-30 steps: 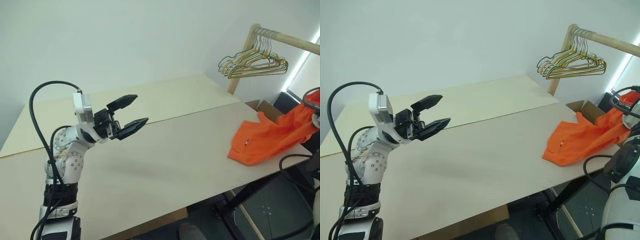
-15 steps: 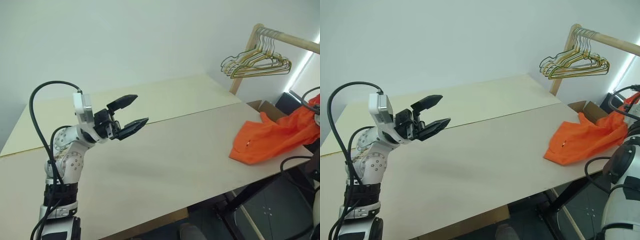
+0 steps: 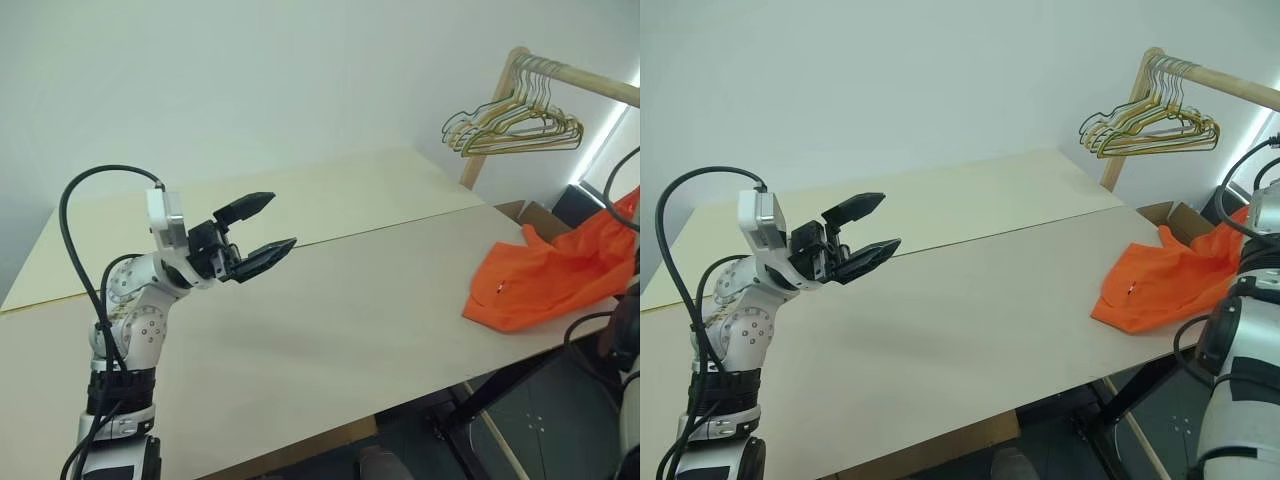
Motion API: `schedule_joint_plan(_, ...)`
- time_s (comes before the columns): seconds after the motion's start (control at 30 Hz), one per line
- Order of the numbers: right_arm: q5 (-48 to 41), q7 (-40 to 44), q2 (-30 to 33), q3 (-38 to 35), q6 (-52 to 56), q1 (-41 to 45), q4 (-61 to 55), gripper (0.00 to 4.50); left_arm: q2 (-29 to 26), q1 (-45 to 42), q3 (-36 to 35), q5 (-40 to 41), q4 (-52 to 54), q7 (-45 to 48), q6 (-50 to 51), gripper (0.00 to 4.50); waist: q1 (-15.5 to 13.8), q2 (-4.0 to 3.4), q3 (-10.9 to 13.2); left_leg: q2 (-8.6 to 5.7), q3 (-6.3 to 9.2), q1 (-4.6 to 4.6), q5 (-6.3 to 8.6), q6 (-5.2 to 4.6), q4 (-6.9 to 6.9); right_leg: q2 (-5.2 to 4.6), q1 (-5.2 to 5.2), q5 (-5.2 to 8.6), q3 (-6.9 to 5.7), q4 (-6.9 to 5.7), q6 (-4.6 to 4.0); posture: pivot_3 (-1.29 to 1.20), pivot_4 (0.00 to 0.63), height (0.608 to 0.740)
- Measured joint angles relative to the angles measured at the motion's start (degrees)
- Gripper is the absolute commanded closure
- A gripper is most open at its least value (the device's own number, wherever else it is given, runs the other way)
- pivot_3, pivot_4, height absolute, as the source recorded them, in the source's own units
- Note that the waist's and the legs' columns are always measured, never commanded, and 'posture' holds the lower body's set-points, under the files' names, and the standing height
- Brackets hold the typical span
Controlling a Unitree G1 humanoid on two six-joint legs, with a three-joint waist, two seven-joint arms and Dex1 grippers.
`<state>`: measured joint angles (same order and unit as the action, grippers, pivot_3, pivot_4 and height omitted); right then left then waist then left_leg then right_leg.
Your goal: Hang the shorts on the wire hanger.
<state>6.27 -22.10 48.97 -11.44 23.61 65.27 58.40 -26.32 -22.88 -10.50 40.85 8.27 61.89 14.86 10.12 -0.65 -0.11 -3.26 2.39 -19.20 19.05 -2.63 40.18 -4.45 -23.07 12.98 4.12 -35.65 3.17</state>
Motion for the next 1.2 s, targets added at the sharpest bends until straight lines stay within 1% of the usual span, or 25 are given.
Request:
schedule_joint_plan(0.13,1.9,0.0,-0.3,1.8,-7.2,-2.1,-5.2,0.05,-0.9,0.1,-0.4,0.2,0.0,0.1,0.1,0.00,-0.1,0.00,0.0,0.01,0.01,0.02,-0.01,0.02,-0.01,0.01,-0.02,0.00,-0.01,-0.04,0.00,-0.07,0.000,0.740)
schedule_joint_plan(0.23,3.8,-0.2,-0.4,3.1,-10.1,-3.6,-8.2,0.05,-1.9,0.4,-1.7,0.9,0.3,0.0,0.3,0.00,-0.6,0.01,0.0,-0.01,0.01,0.03,-0.01,0.02,0.00,0.00,-0.02,0.00,0.01,-0.04,0.00,-0.04,0.000,0.740)
schedule_joint_plan(0.4,5.4,6.7,-2.7,7.5,-14.6,-5.5,-12.5,0.05,-3.0,2.2,-2.6,1.9,3.0,-0.9,0.4,0.00,-1.5,0.02,0.0,-0.02,-0.02,0.11,-0.02,0.03,0.00,0.02,-0.01,0.00,0.03,-0.09,0.00,0.01,0.000,0.740)
schedule_joint_plan(0.5,6.7,15.0,-4.1,12.2,-18.1,-6.5,-16.1,0.05,-3.2,5.2,-3.3,2.0,5.0,-1.9,0.4,0.00,-2.0,0.02,0.0,-0.02,0.01,0.12,-0.03,0.04,-0.01,0.02,-0.04,0.00,0.01,-0.11,0.00,0.04,0.000,0.740)
schedule_joint_plan(0.6,6.0,23.0,-5.4,14.6,-20.7,-7.7,-19.4,0.05,-3.6,7.1,-3.9,2.0,5.7,-2.7,0.4,0.00,-3.0,0.09,0.1,-0.02,0.02,0.12,-0.04,0.06,-0.01,0.03,-0.07,0.00,-0.03,-0.11,-0.01,0.05,0.000,0.740)
schedule_joint_plan(0.67,3.2,34.1,-7.8,17.2,-23.2,-9.1,-23.4,0.05,-4.6,9.4,-5.0,2.0,6.8,-3.6,0.4,0.00,-4.2,0.16,0.1,-0.03,0.10,0.12,-0.06,0.10,-0.02,0.03,-0.12,0.00,-0.10,-0.13,-0.01,0.07,0.000,0.740)
schedule_joint_plan(0.7,1.8,40.9,-8.8,18.9,-24.3,-10.5,-25.7,0.05,-5.5,10.8,-5.7,1.7,7.4,-4.1,0.3,0.00,-5.2,0.21,0.1,-0.04,0.16,0.10,-0.07,0.14,-0.04,0.02,-0.17,0.00,-0.17,-0.13,-0.02,0.08,0.000,0.740)
schedule_joint_plan(0.73,1.3,45.5,-9.1,20.3,-24.9,-12.0,-27.8,0.05,-6.1,12.2,-6.3,1.0,7.7,-4.6,0.3,0.00,-6.0,0.22,0.1,-0.05,0.19,0.10,-0.08,0.16,-0.11,0.02,-0.19,0.00,-0.19,-0.13,-0.03,0.08,0.000,0.740)
schedule_joint_plan(0.8,1.1,50.7,-9.6,22.2,-25.7,-13.9,-30.0,0.05,-6.9,13.8,-6.7,0.4,7.8,-5.2,0.3,0.00,-7.3,0.29,0.2,-0.07,0.26,0.06,-0.12,0.23,-0.15,0.02,-0.30,0.00,-0.26,-0.14,-0.05,0.09,0.000,0.740)
schedule_joint_plan(0.87,0.2,55.9,-10.6,23.4,-25.8,-15.8,-32.1,0.05,-7.6,15.2,-6.8,-0.4,8.4,-6.1,0.3,0.00,-8.6,0.35,0.2,-0.16,0.28,-0.13,-0.42,0.75,-0.16,-0.01,-0.55,-0.01,-0.29,-0.18,-0.08,0.10,0.000,0.740)
schedule_joint_plan(0.97,-0.8,60.9,-11.2,24.1,-25.3,-17.1,-34.8,0.05,-8.9,16.8,-7.0,-1.3,9.3,-7.3,0.3,0.00,-10.2,0.40,0.2,-0.18,0.25,-0.43,-0.47,0.83,-0.20,-0.02,-0.99,-0.03,-0.27,-0.33,-0.13,0.12,0.000,0.740)
schedule_joint_plan(1.2,-3.7,72.3,-11.2,24.2,-20.3,-20.0,-39.4,0.05,-10.2,22.2,-7.8,-2.6,11.2,-9.7,0.5,0.00,-11.7,0.52,0.3,-0.15,0.27,-0.56,-0.50,0.88,-0.31,0.01,-1.11,-0.03,-0.34,-0.30,-0.24,0.13,0.000,0.740)
